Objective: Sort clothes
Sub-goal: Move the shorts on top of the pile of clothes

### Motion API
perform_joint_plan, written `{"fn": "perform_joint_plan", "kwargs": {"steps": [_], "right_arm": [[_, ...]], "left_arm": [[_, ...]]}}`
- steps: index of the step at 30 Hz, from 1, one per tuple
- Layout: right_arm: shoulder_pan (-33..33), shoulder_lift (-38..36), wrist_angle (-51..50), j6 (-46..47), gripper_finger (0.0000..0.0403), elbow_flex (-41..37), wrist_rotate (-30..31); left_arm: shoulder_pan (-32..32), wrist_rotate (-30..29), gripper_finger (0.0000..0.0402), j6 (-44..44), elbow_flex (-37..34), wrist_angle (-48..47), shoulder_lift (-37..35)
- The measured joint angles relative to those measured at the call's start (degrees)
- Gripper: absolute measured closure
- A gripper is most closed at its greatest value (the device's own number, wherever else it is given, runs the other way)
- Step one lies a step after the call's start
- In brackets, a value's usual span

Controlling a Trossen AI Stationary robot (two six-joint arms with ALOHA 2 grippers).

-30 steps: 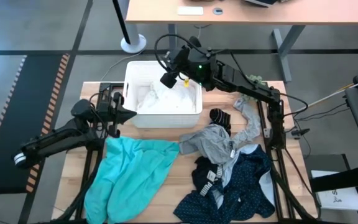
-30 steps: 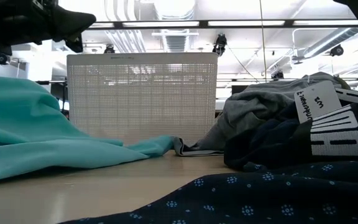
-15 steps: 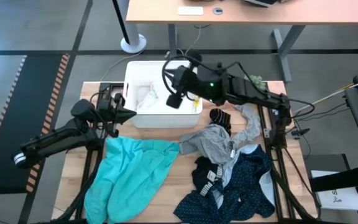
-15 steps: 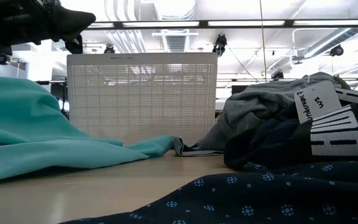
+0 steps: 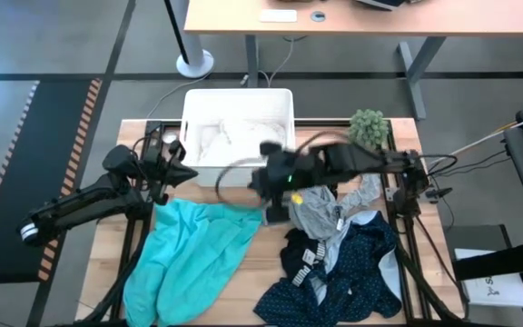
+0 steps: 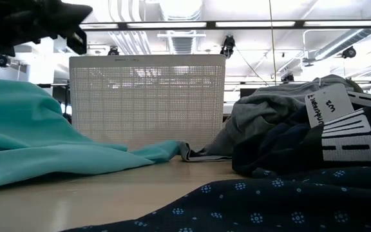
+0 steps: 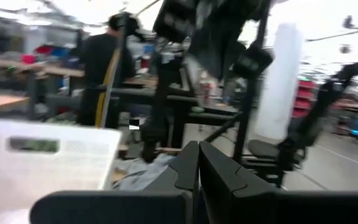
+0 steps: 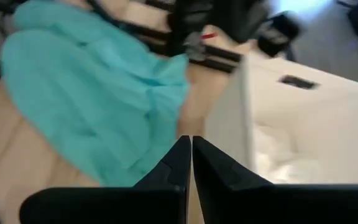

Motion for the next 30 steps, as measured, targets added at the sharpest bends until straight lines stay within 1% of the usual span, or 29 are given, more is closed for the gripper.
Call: {"fn": "perform_joint_plan", "kwargs": {"steps": [3,8,12,15,17,19,24,27,30], "right_arm": [[2.48,-0.13,2.91,1.62,0.0402,-5.51,-0.02],[5.75,-0.13,11.42,5.36,0.0403,-17.10,-0.01],[7.33,-0.15,24.77,5.50,0.0403,-26.60,-0.80],[7.15,-0.13,36.53,5.49,0.0403,-32.13,-4.18],[6.63,0.14,43.49,6.06,0.0403,-34.82,-4.83],[6.08,0.91,47.84,6.25,0.0403,-36.25,-4.90],[4.86,5.10,54.98,7.16,0.0397,-36.17,-4.91],[4.39,7.56,57.28,7.14,0.0374,-35.02,-4.48],[3.98,10.91,58.44,7.18,0.0332,-32.57,-4.47]], "left_arm": [[-0.34,2.60,0.0402,-0.06,0.00,2.15,-0.04],[-0.97,4.16,0.0402,-0.14,0.00,3.30,-0.12],[-1.61,4.19,0.0402,-0.90,0.00,3.35,-0.12],[-1.75,4.22,0.0402,-0.94,0.00,4.24,-0.26],[-1.86,4.24,0.0402,-0.98,0.00,4.44,-0.58],[-2.02,4.30,0.0402,-1.13,0.00,4.40,-0.90],[-2.64,6.44,0.0402,-1.21,0.00,5.70,-2.20],[-2.75,7.19,0.0402,-1.18,0.00,6.54,-3.29],[-2.75,7.23,0.0402,-1.37,0.00,6.33,-4.25]]}}
